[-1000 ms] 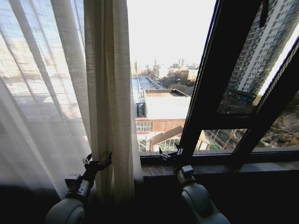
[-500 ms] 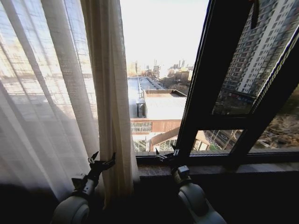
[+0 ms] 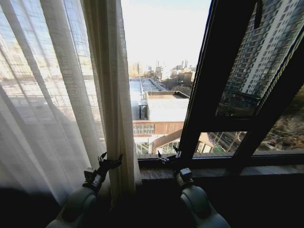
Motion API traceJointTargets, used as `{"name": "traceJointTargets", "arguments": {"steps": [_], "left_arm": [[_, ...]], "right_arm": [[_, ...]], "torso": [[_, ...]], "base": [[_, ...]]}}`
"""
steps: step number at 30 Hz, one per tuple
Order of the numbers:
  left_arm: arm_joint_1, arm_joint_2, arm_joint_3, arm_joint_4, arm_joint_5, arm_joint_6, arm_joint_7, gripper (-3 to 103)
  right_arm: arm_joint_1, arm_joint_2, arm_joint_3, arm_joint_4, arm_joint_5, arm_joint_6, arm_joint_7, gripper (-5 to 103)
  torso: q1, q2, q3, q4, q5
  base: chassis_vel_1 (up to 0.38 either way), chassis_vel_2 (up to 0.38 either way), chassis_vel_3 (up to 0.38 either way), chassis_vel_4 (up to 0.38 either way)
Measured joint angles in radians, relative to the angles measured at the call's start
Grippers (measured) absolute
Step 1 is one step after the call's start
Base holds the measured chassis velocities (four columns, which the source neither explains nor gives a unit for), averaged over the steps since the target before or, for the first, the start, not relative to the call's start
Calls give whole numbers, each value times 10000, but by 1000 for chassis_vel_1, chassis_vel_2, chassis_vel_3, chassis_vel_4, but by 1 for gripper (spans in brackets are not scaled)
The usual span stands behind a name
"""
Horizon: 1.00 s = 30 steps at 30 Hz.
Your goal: Open the curtains by pulling them apart, changing their state from closed to fully open.
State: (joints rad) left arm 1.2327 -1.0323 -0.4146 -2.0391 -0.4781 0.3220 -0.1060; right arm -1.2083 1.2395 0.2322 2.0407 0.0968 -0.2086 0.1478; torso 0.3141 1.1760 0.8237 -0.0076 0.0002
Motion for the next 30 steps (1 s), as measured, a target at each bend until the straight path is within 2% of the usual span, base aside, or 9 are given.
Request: {"name": "traceJointTargets", "arguments": {"steps": [1,3,6,11,13,17,23,28,30], "left_arm": [[-185,55,73,163,-7,-17,73,102],[-505,123,248,385,-41,-73,159,93],[-738,141,430,533,-53,-96,163,88],[-953,95,664,710,-55,-125,163,66],[-982,88,686,755,-54,-144,164,66],[-1173,96,711,947,-66,-190,166,44],[-1381,153,805,1056,-149,-191,170,28],[-1520,133,945,1199,-174,-220,170,3],[-1540,120,949,1219,-177,-227,170,3]], "right_arm": [[21,-12,0,-14,-1,28,0,100],[69,-37,18,-29,-1,61,0,100],[94,-60,54,-37,1,74,2,100],[104,-41,120,-110,6,89,6,100],[110,-17,122,-136,6,95,6,100],[185,60,124,-257,1,112,6,100],[287,61,176,-324,2,115,18,100],[307,101,221,-367,3,114,27,100],[301,106,226,-369,4,114,28,100]], "torso": [[0,0,0,0,-1],[-1,1,-1,0,0],[0,1,-1,0,0],[0,0,-1,0,0],[0,0,0,0,0],[-1,0,-1,0,0],[-1,0,-1,0,0],[-1,0,-2,0,0],[-2,0,-2,1,1]], "base": [[0,0,0,0],[0,0,0,0],[0,0,0,0],[0,0,0,0],[0,0,0,0],[0,0,0,0],[0,0,0,0],[0,0,0,0],[0,0,0,0]]}}
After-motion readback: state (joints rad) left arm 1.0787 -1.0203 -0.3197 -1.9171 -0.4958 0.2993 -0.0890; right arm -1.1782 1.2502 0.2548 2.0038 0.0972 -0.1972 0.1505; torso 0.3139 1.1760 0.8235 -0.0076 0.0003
